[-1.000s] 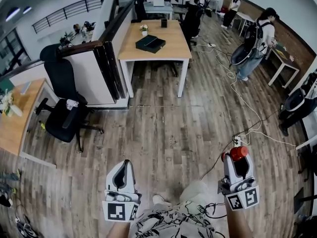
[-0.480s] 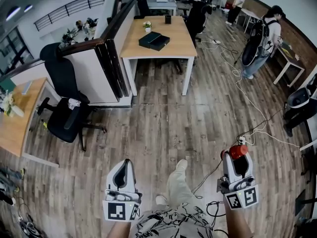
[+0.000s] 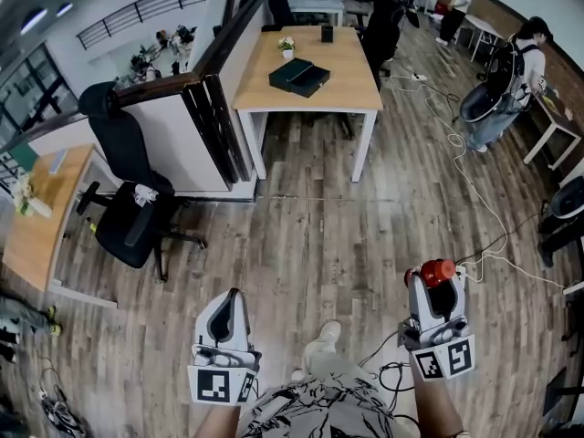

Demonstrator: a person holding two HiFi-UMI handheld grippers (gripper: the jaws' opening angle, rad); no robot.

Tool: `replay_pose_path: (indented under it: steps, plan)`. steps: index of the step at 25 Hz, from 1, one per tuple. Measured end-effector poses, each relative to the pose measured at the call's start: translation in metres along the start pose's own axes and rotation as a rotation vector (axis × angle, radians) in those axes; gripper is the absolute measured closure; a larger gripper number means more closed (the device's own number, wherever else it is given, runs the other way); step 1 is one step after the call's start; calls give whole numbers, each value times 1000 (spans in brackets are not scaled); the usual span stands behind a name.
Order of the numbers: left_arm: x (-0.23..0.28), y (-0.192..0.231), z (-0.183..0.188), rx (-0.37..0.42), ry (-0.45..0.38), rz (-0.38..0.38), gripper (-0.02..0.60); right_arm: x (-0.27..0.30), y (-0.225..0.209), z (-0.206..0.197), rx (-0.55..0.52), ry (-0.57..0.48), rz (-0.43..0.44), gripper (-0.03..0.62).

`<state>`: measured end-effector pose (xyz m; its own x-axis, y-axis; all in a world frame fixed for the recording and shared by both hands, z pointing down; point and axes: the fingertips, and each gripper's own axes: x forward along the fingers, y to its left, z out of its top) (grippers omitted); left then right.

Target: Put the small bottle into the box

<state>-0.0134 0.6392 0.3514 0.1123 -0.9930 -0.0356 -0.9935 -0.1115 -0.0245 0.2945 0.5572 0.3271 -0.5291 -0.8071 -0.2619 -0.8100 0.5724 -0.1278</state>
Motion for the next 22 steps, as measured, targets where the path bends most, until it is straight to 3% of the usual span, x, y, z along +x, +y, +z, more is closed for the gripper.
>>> replay_pose_path:
  steps: [12,22]
  plan:
    - [122,9,11,2,-20,44,588,101,-77,4,-19,-31,33,365]
    - [185,11,-12,-5,12,50,588,140,-123,-25,-8,20,13,367]
